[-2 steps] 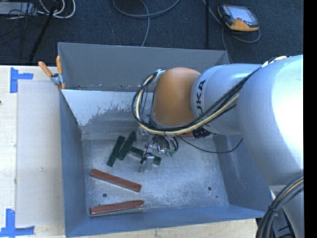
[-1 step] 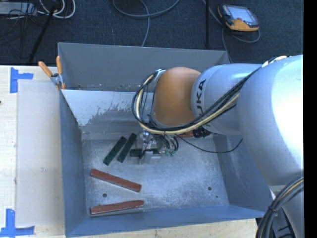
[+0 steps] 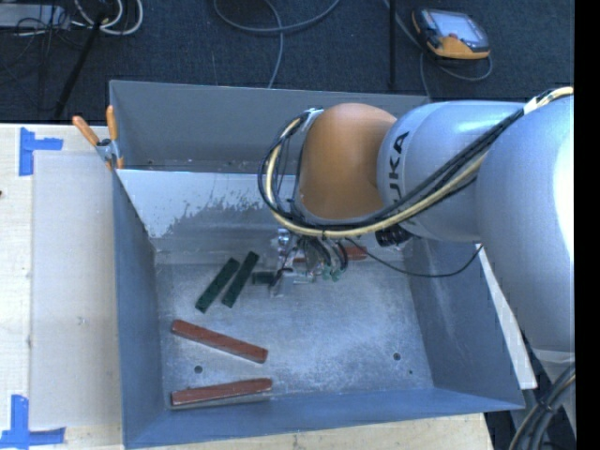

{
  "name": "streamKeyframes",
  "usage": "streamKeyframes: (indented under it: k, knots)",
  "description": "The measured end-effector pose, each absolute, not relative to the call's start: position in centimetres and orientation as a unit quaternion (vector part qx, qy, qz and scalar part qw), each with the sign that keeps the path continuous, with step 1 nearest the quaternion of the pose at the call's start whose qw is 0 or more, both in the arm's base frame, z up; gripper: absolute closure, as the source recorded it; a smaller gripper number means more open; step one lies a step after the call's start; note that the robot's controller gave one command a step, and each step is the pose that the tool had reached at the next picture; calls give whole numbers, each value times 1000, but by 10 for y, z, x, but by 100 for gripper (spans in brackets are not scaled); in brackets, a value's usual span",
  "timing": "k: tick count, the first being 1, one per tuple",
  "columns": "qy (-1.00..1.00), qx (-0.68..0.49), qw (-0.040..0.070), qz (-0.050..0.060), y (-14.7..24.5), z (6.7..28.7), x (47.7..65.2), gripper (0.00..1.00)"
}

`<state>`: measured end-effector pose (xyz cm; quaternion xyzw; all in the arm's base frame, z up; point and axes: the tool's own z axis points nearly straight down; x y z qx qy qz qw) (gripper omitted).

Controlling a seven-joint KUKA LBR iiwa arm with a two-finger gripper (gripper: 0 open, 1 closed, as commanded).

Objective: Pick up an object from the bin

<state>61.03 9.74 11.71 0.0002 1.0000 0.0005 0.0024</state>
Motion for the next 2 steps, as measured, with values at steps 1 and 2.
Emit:
streamKeyframes:
  k: [1, 2]
  knots:
    - [1000, 1, 2, 0, 97, 150, 611, 100]
    - [1000, 2, 1, 0, 97, 159, 612, 100]
